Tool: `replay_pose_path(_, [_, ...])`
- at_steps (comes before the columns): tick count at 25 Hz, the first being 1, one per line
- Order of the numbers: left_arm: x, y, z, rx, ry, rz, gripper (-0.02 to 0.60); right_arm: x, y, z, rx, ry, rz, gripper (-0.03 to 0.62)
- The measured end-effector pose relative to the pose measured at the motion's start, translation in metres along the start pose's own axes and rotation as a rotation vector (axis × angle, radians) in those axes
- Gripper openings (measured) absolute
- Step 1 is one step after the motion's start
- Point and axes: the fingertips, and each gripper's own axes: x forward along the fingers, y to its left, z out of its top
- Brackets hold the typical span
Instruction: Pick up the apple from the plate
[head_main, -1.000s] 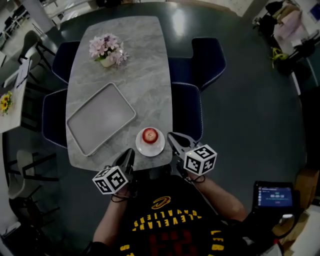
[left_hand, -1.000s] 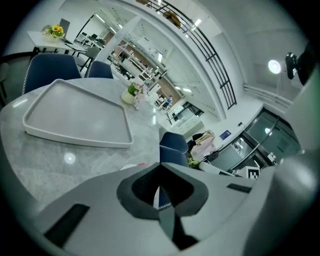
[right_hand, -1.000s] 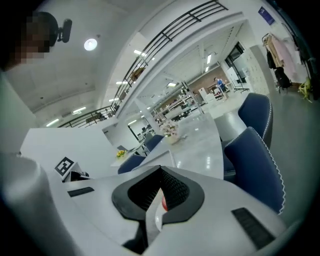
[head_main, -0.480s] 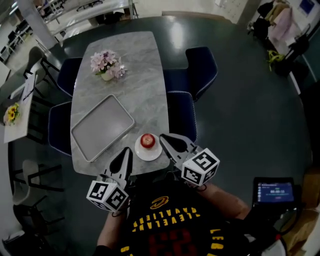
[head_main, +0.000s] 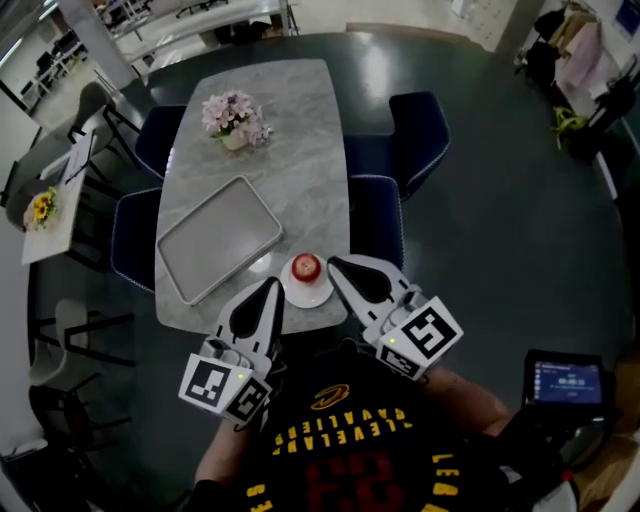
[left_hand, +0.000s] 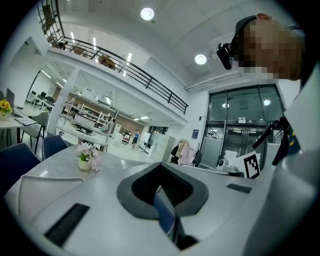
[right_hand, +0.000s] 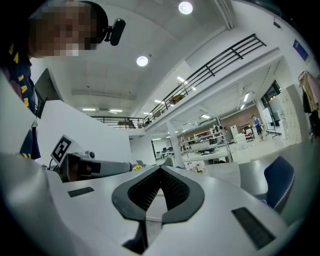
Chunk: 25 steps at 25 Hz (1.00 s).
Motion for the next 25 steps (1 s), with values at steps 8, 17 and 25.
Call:
replay_pose_path(8, [0.002,-0.013,-0.017,0.064,-0.007,-0.003,0.000,-0.004,0.011,-0.008,-0.097,-0.019,0.005,0.005])
replay_pose_path(17, [-0.007,-0.012,-0.031,0.046,0.050,0.048,0.000,-0.001,0.022,-0.012,-0.040,-0.022,0.035,0.005])
replay_pose_path(25, [-0.011,-0.017,-0.034,0.055,0.088,0.052,0.000,-0.004,0.030,-0.013,-0.003,-0.037,0.043,0.005])
